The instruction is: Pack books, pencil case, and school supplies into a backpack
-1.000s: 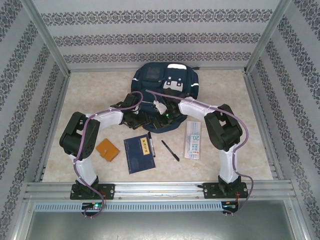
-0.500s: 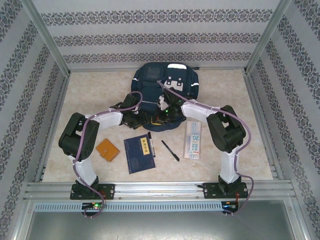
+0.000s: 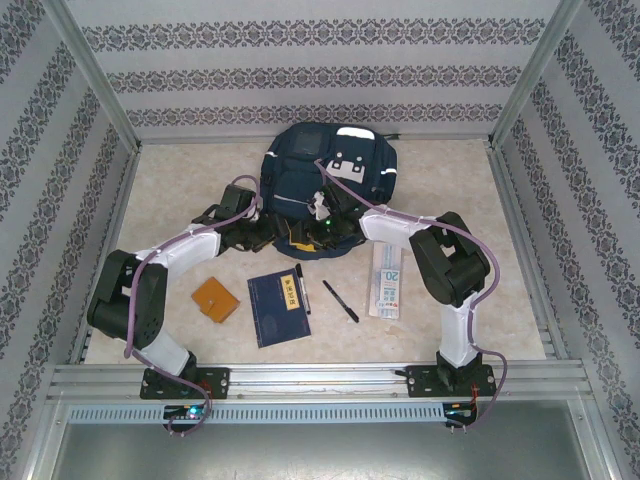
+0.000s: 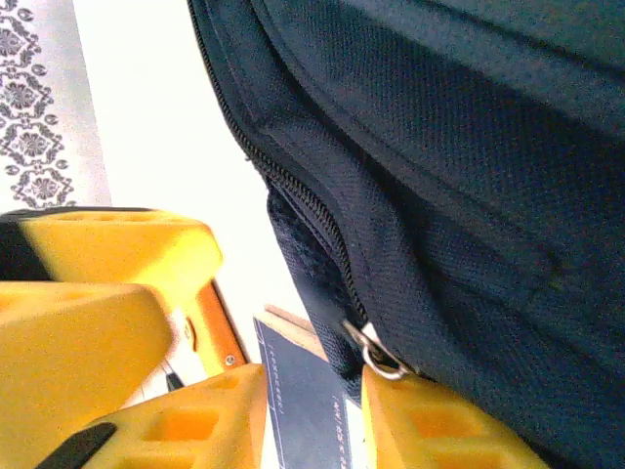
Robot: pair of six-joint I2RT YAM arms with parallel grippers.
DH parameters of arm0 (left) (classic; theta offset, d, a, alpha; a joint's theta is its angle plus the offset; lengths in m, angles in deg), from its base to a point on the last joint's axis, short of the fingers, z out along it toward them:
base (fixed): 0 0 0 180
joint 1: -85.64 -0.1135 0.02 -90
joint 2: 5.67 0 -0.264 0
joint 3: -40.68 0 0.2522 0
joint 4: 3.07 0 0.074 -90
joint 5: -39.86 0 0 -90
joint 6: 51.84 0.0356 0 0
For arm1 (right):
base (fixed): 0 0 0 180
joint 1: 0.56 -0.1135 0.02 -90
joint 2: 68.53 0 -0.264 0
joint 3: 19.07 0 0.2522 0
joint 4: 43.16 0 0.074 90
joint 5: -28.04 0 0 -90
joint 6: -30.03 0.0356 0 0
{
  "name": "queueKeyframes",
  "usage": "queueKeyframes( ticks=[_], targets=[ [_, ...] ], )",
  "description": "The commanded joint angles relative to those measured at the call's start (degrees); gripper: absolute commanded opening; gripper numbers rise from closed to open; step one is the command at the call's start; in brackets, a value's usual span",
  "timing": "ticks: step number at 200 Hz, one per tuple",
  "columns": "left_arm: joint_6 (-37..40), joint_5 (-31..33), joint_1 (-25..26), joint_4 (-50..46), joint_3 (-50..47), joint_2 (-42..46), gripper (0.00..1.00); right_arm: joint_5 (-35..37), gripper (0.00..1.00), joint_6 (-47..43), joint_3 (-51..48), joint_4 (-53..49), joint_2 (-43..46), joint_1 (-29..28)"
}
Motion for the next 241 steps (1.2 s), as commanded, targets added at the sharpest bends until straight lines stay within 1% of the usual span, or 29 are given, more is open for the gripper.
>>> queueKeyframes(
  ticks=[1,17,34,60,79,86,96,113,126,133,140,141,146,149,161,171,186,197,211,233,241],
  targets=[
    [6.2,-3.3,-0.1,1.0,-1.0,0.9,0.52,3.0,0.36,-1.5,-2.3,0.0,3.0,0.2],
    [11.0,-3.6,0.3,-0.5,-0.1,1.0,0.52,4.5,0.4,-3.0,-3.2,-1.7,5.0,0.6],
    [16.9,-2.7,1.1,-1.6,1.1,0.8,0.53,4.9,0.42,-3.9,-4.2,-2.8,7.2,1.0],
    [29.1,2.2,3.4,-6.0,5.2,-0.7,0.53,5.2,0.44,-5.9,-5.2,-4.6,10.2,1.9],
    [39.1,2.8,4.4,-6.1,6.5,-1.5,0.52,6.1,0.45,-10.0,-5.6,-6.5,12.0,2.9],
    [41.8,3.3,4.4,-5.5,6.6,-1.7,0.52,6.8,0.45,-12.4,-5.4,-8.0,12.4,3.5],
    [46.0,3.4,4.5,-4.3,6.5,-2.1,0.51,8.4,0.44,-18.2,-4.6,-10.2,13.0,3.9],
    [56.5,0.1,4.4,-2.4,5.8,-2.6,0.47,10.8,0.44,-30.4,-4.6,-11.3,14.6,4.2],
    [67.4,-3.6,4.5,-1.1,4.5,-2.4,0.4,13.3,0.45,-40.4,-5.6,-10.7,15.6,4.2],
    [70.9,-4.5,4.5,0.8,3.3,-2.0,0.37,14.1,0.45,-46.0,-6.1,-10.4,15.8,4.4],
    [72.2,-4.3,4.3,3.8,2.0,-1.5,0.34,12.8,0.45,-54.0,-6.7,-9.7,15.9,4.7],
    [72.3,-4.3,4.2,4.2,1.8,-1.5,0.34,12.8,0.45,-54.0,-6.7,-9.7,15.9,4.7],
    [72.6,-4.7,4.0,6.4,0.8,-1.1,0.33,11.2,0.44,-60.2,-7.3,-9.2,15.9,4.9],
    [72.5,-5.2,3.7,7.8,0.3,-0.9,0.33,10.7,0.44,-62.3,-7.5,-9.1,15.9,4.9],
    [72.8,-9.5,1.9,11.6,-1.3,-0.6,0.34,9.0,0.45,-73.6,-8.2,-8.8,15.4,4.9],
    [73.3,-12.8,0.8,13.0,-2.0,-0.6,0.37,10.2,0.45,-80.4,-7.3,-9.0,13.9,4.7],
    [75.9,-13.8,0.3,12.6,-2.4,-0.7,0.39,13.8,0.44,-87.8,-5.9,-9.0,11.9,4.0],
    [79.2,-14.8,0.2,10.5,-2.6,-0.6,0.41,17.4,0.45,-91.1,-4.7,-8.9,10.5,3.3],
    [81.9,-15.9,0.1,9.2,-3.1,-0.3,0.42,19.2,0.45,-96.4,-3.7,-9.4,8.8,2.6],
    [84.8,-16.4,-0.1,9.1,-4.5,0.3,0.44,23.8,0.45,-100.7,-3.2,-8.6,6.1,1.6],
    [85.3,-16.6,-0.3,9.3,-4.8,0.4,0.44,24.2,0.45,-101.9,-3.3,-8.3,5.3,1.5]
  ],
)
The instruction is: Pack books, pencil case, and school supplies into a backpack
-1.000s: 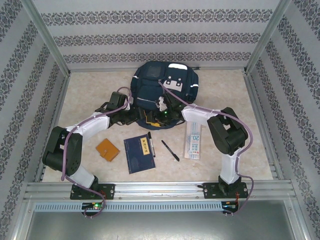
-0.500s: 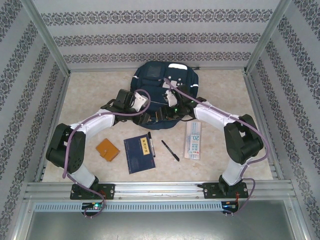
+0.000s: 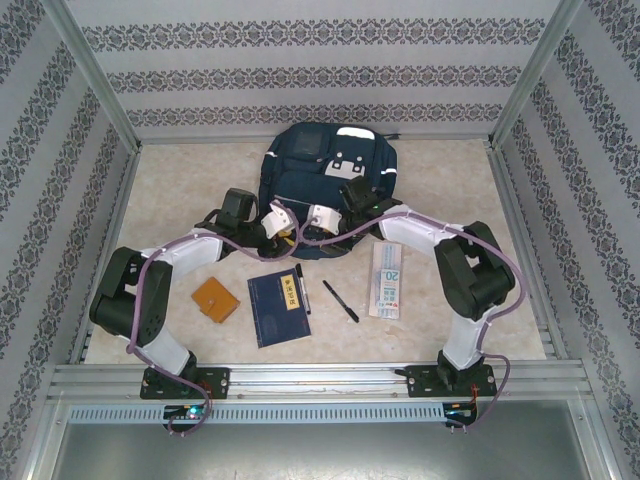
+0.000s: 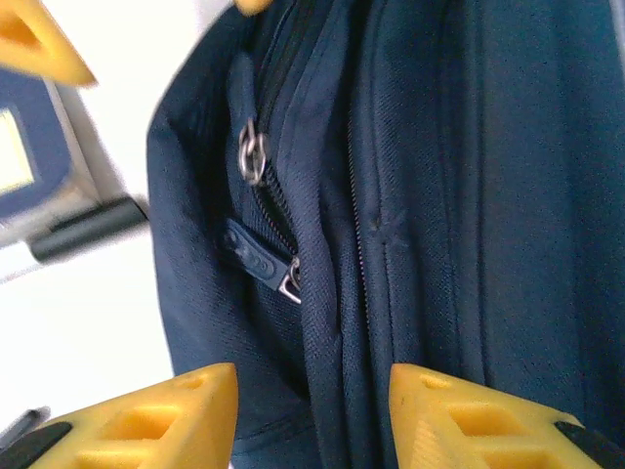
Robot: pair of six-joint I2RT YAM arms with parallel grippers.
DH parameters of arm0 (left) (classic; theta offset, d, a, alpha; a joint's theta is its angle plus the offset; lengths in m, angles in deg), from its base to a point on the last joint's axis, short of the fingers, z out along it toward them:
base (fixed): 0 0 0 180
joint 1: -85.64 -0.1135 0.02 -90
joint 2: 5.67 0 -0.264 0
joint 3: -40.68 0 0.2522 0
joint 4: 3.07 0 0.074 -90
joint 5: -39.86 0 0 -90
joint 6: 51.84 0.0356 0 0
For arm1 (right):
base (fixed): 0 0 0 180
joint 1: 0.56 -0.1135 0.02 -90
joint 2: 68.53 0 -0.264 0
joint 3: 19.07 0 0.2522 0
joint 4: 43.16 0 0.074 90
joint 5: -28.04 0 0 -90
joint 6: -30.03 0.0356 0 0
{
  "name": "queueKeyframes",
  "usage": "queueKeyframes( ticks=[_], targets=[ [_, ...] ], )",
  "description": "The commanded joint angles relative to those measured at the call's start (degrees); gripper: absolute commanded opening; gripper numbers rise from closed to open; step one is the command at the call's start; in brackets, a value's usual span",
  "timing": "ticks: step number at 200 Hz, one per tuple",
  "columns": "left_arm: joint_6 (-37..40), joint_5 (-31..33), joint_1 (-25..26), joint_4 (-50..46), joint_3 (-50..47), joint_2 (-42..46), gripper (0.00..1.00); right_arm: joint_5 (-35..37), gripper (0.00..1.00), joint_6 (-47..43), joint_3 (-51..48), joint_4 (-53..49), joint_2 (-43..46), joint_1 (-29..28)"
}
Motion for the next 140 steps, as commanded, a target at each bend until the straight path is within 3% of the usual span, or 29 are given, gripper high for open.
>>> queueKeyframes(
  ticks=[1,22,38,49,75,140],
  targets=[
    [6.9,-3.8,-0.6,1.4,-1.4,1.8,0.44,5.3,0.45,-11.2,1.3,0.4,-2.9,-1.2],
    [9.1,-3.9,-0.9,-1.4,-0.1,1.5,0.45,6.0,0.41,-10.8,0.9,2.7,-3.7,-1.3],
    [11.7,-3.8,-0.9,-4.4,0.8,1.3,0.45,9.0,0.09,-10.7,-1.7,8.6,-2.5,-2.1],
    [13.0,-3.4,-1.2,-5.3,0.9,1.5,0.45,10.4,0.01,-11.3,-4.0,12.8,-1.0,-2.5],
    [14.0,-2.2,-2.2,-4.9,0.6,2.1,0.45,12.1,0.0,-11.8,-8.5,21.3,2.8,-2.6],
    [11.7,-1.1,-3.0,-0.6,1.5,0.7,0.47,4.6,0.0,-10.2,-14.9,31.2,8.8,-1.1]
  ],
)
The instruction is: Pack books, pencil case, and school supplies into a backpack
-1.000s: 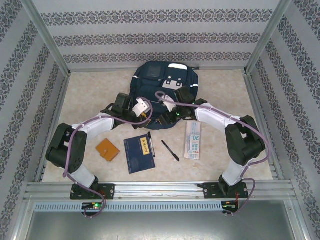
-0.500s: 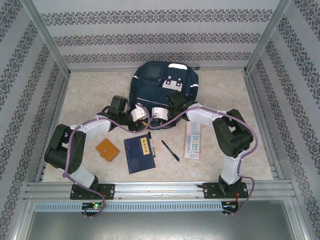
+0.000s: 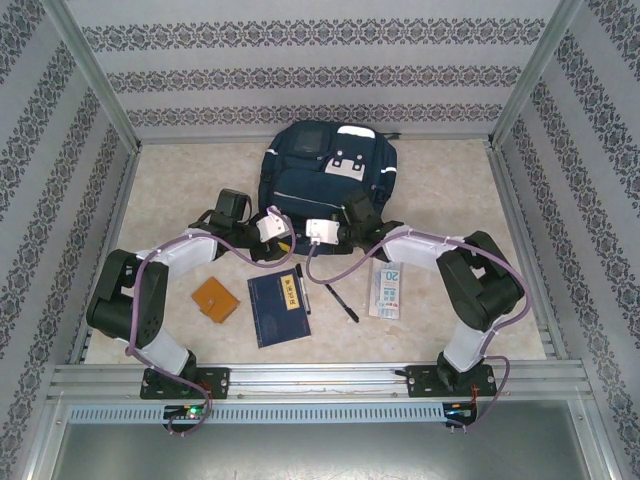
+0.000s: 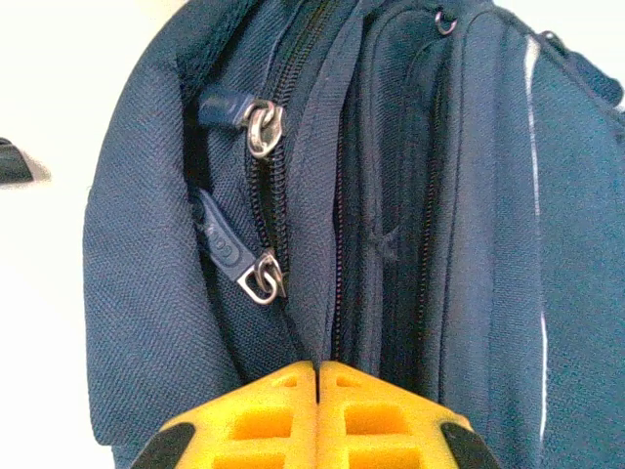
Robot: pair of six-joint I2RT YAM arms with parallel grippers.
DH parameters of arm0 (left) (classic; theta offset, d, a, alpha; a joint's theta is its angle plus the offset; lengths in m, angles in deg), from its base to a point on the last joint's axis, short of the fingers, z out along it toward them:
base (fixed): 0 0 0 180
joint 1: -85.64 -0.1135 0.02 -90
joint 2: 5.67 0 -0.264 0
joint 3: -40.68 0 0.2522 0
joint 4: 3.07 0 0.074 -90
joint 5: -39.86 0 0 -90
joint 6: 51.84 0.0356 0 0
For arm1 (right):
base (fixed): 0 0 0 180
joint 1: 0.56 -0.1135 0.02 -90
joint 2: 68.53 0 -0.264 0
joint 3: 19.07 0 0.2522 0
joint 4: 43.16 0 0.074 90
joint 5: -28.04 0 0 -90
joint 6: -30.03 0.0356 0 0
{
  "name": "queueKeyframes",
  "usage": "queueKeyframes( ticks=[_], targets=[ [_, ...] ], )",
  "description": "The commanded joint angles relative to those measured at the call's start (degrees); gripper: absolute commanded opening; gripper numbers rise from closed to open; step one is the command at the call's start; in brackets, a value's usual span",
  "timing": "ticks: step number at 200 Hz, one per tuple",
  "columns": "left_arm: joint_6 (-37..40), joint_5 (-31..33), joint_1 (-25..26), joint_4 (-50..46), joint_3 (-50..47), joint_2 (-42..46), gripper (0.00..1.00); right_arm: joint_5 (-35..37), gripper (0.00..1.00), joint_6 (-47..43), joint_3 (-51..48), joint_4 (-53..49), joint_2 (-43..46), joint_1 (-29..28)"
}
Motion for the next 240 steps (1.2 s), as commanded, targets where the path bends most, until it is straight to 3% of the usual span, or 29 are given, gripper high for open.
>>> queueKeyframes(
  ticks=[1,68,109,151,200,207,217,240],
  targets=[
    [0.2,-0.7,-0.7,2.0,1.8,-0.2,0.47,-4.2,0.0,2.0,-1.6,7.8,3.2,1.0],
    [-8.1,-2.9,1.6,5.0,4.6,-4.6,0.34,-6.3,0.0,6.1,-2.4,11.1,5.1,0.9],
    [-13.7,7.9,3.8,8.8,3.3,-4.3,0.32,-6.1,0.0,9.6,-4.1,14.7,5.6,0.5],
    [-14.4,10.7,4.9,5.1,6.8,-6.8,0.28,-6.1,0.0,12.4,-4.5,17.3,6.0,-0.1],
    [-15.4,19.2,7.4,6.2,7.6,-8.4,0.24,-5.0,0.0,14.1,-6.3,20.4,6.5,-1.0],
    [-15.4,19.1,7.4,5.5,8.1,-8.6,0.18,-4.8,0.0,14.0,-6.8,20.7,6.6,-0.9],
    [-15.3,18.8,7.4,5.0,8.4,-8.7,0.0,-4.4,0.0,13.4,-7.5,20.7,6.8,-0.9],
    [-14.0,17.4,7.1,6.7,6.3,-7.2,0.0,-3.7,0.0,10.7,-9.1,19.3,7.4,-0.2]
  ],
)
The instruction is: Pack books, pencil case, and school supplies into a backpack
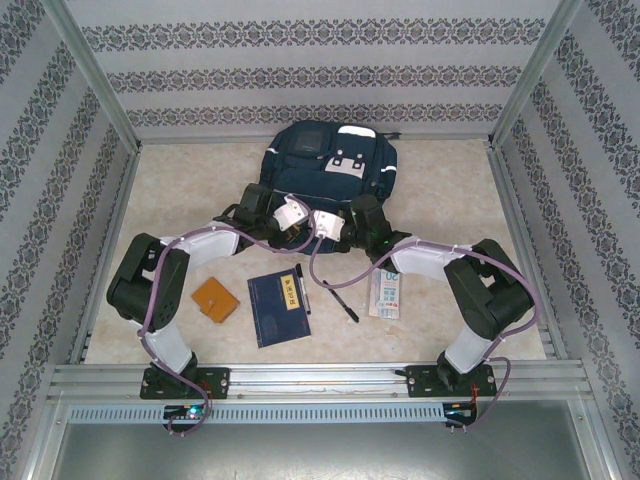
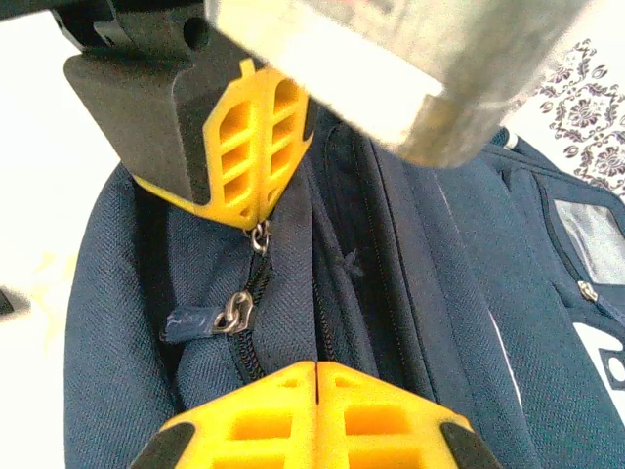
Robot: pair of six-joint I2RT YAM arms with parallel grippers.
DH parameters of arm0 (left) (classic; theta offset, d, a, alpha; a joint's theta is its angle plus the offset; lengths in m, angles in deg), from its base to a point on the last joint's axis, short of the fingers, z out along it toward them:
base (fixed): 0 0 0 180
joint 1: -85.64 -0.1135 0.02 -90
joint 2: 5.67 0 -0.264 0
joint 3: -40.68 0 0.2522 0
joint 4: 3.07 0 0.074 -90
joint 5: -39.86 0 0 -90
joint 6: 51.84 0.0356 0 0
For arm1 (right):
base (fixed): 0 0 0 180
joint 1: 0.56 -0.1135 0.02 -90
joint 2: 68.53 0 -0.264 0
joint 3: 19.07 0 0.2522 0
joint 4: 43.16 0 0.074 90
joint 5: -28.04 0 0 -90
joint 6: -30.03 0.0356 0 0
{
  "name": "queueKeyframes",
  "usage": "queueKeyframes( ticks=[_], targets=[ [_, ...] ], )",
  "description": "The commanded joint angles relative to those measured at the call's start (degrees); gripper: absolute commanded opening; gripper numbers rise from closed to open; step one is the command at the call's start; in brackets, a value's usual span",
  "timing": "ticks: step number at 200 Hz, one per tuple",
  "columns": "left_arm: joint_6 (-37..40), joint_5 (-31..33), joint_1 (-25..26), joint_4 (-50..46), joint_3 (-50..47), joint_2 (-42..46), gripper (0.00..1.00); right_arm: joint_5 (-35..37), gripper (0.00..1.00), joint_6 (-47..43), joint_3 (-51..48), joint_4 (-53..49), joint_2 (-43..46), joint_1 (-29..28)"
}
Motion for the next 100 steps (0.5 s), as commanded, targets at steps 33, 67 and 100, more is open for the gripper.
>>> queueKeyframes(
  ticks=[33,67,100],
  targets=[
    [0.1,-6.4,-2.3,10.4,-7.3,5.8,0.0,-3.1,0.0,-7.1,-1.9,-4.4,4.7,2.3],
    [2.6,-11.2,-3.3,7.3,-7.2,6.5,0.0,-2.1,0.44,-10.1,0.5,-9.9,2.9,2.5],
    [3.5,-13.2,-3.3,7.9,-7.3,6.2,0.0,1.0,0.59,-10.6,3.4,-10.8,-0.4,1.8]
  ],
)
